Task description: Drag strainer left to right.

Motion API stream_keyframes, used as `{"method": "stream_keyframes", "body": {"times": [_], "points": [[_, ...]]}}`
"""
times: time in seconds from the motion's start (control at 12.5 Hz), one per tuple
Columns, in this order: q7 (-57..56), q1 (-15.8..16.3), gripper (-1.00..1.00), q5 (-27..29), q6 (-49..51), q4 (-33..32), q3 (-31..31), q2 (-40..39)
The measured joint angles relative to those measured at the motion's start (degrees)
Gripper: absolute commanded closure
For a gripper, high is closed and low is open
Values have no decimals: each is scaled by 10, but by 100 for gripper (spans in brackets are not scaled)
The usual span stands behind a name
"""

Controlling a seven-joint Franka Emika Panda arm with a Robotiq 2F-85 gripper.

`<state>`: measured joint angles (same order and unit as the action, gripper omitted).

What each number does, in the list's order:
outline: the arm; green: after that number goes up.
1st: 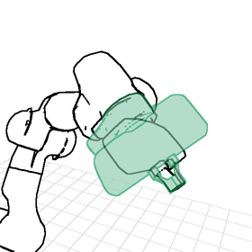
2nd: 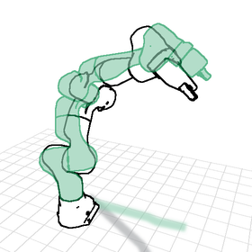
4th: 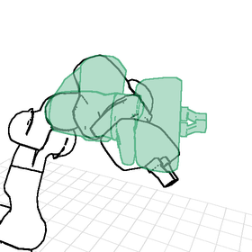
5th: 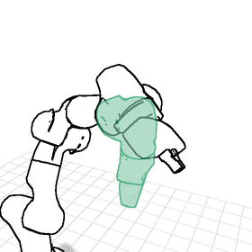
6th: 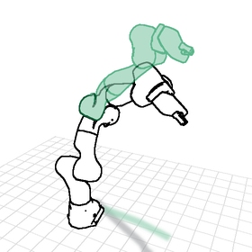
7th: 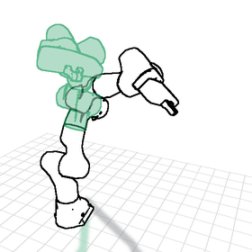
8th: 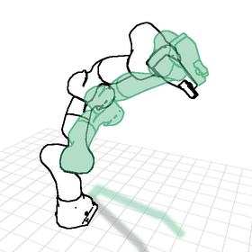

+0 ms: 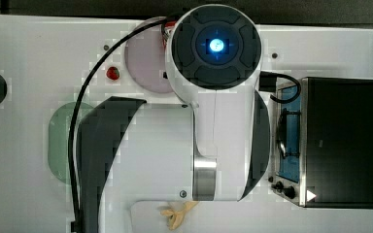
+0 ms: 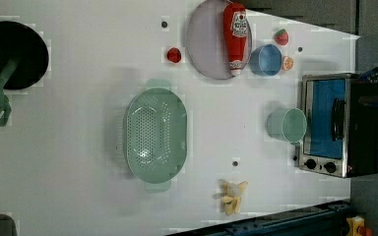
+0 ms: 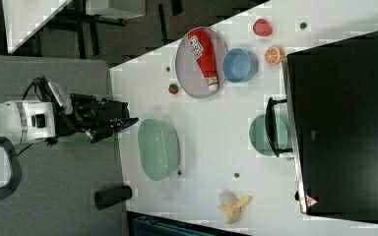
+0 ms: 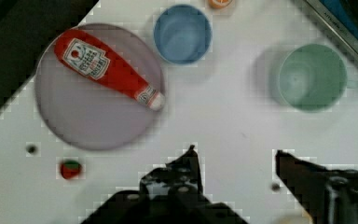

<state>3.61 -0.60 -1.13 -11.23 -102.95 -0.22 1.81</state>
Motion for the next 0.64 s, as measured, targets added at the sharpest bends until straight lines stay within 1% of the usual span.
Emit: {"method": "stream_keyframes", "body": {"times": [0.16,0.24,0.32,0.4,0.48,0.64], "points": [[5,3,-79,2,72,-107,17,108],[5,-6,-99,4,82,-139,18,161],[6,-12,-100,12,87,-150,16,207],[10,-14,-100,31,85,-148,14,242],[20,-12,-100,45,78,-137,9,263],[51,-14,-100,45,71,-115,-32,272]]}}
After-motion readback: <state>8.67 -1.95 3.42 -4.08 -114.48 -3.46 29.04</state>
